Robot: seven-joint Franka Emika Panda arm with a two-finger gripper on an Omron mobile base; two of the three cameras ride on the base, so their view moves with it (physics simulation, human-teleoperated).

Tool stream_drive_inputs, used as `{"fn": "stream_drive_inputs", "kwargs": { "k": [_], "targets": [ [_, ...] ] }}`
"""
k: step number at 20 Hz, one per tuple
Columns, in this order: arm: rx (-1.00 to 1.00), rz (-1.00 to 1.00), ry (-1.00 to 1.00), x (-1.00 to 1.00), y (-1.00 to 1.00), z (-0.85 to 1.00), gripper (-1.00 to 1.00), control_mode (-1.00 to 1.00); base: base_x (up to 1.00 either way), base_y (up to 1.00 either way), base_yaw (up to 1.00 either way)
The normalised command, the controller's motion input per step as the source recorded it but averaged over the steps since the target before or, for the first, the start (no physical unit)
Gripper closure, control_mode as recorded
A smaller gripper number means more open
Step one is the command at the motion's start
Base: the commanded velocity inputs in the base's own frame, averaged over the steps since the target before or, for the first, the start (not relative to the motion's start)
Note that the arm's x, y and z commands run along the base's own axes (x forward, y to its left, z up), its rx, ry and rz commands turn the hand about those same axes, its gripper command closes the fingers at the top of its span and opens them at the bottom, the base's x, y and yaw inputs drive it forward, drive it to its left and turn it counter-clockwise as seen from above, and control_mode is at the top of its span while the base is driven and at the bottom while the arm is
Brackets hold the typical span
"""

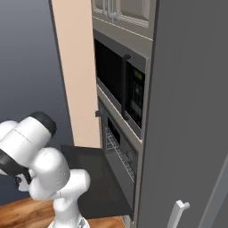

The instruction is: Take the baked cake out of the oven and place it on the plate for cooling. Then close the oven door.

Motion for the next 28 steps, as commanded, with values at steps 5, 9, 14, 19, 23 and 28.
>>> {"fn": "stream_drive_inputs", "kwargs": {
  "k": [5,9,14,19,23,28],
  "targets": [
    [0.21,-0.09,0.02,0.80,-0.30,0.61,-1.00,-1.00,0.00,0.00,0.00],
    [0.03,-0.20,0.00,0.74,-0.53,0.04,-1.00,-1.00,0.00,0.00,0.00],
    [0.00,-0.20,-0.02,0.41,-0.38,-0.23,-1.00,-1.00,0.00,0.00,0.00],
    [0.02,-0.19,-0.14,0.02,-0.16,-0.07,-1.00,-1.00,0.00,0.00,0.00],
    [0.00,-0.19,-0.23,0.09,-0.13,-0.13,-1.00,-1.00,0.00,0.00,0.00],
    [0.00,-0.19,-0.09,0.56,-0.13,-0.28,-1.00,-1.00,0.00,0.00,0.00]
  ]
}}
